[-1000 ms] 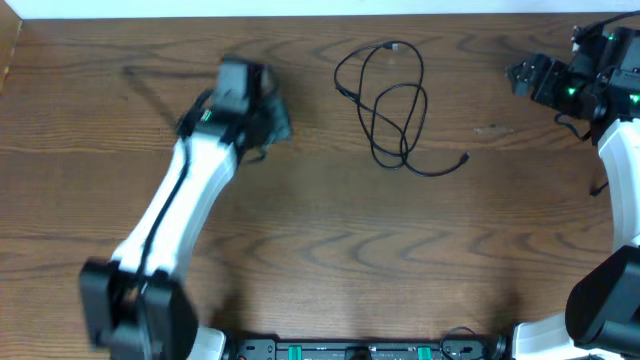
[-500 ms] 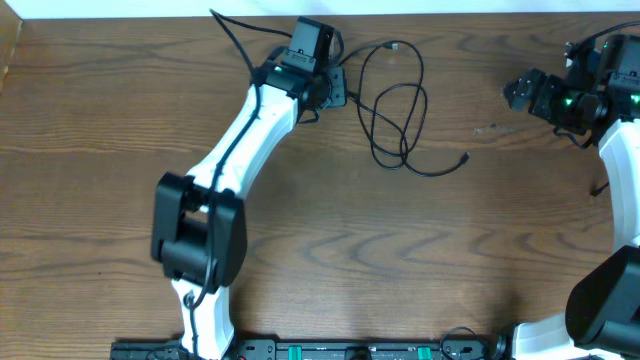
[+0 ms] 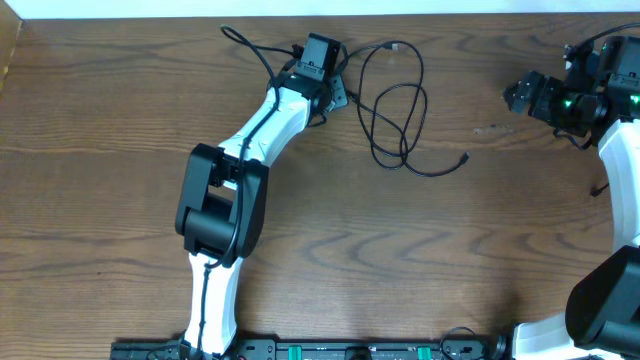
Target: Untangle cables
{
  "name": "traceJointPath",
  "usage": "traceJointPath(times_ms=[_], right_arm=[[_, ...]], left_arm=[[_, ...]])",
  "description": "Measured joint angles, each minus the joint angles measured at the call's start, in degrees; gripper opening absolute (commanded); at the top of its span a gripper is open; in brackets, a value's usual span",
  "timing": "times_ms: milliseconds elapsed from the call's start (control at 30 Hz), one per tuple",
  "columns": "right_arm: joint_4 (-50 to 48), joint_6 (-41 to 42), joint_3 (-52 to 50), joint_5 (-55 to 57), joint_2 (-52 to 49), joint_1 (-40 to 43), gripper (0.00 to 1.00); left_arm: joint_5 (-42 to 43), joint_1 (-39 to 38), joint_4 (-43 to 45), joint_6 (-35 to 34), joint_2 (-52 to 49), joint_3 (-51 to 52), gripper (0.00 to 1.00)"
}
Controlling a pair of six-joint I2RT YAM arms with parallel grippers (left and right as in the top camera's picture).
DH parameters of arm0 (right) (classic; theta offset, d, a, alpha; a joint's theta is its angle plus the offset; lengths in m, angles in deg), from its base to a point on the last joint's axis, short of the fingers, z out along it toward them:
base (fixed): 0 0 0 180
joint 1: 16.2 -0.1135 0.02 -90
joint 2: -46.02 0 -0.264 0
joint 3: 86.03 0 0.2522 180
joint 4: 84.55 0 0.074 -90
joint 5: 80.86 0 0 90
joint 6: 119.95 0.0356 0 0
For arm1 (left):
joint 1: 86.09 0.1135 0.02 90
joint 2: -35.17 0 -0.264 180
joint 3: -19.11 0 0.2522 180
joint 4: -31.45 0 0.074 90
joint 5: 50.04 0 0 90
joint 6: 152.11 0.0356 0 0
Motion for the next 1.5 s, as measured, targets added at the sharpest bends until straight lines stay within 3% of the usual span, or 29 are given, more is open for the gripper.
traceJointPath(times_ms=[233, 367, 600, 633, 700, 867, 1133, 1367, 1500], right_arm=[[-0.15, 0.0, 0.0, 0.96, 0.0, 0.0, 0.99], [0.0, 0.0, 0.0, 1.27, 0.0, 0.0, 0.99], [0.2, 0.0, 0.0, 1.33, 0.0, 0.0, 0.99], [0.2, 0.0, 0.0, 1.33, 0.0, 0.0, 0.99], [0.31, 0.0, 0.0, 1.31, 0.0, 0.0, 0.99], [0.31, 0.0, 0.0, 1.33, 0.0, -0.11, 0.99], [-0.42, -0.02, -0.02, 1.49, 0.0, -3.19, 0.99], [-1.25, -0.07, -0.04, 1.51, 0.0, -7.52, 0.99], [-1.29, -0.07, -0.04, 1.51, 0.0, -9.75, 0.99]], left_arm=[[-0.68, -0.76, 8.85, -10.34, -0.96, -0.02, 0.43], [-0.92, -2.29, 9.64, -15.82, -3.32, -0.02, 0.44], [-1.27, -3.48, 11.87, -19.85, -6.71, -0.09, 0.45], [-1.44, -3.48, 12.11, -20.41, -6.71, -0.09, 0.4], [-1.84, -3.43, 12.74, -21.55, -6.71, -0.09, 0.08], [-2.43, -3.37, 9.25, -22.34, -6.71, -0.13, 0.07], [-2.62, -3.21, -8.39, -9.57, -0.98, -0.2, 0.07], [-2.6, -3.21, -29.33, 1.03, 18.32, -0.24, 0.08], [-0.52, -3.19, -35.01, 3.45, 23.23, -0.52, 0.07]])
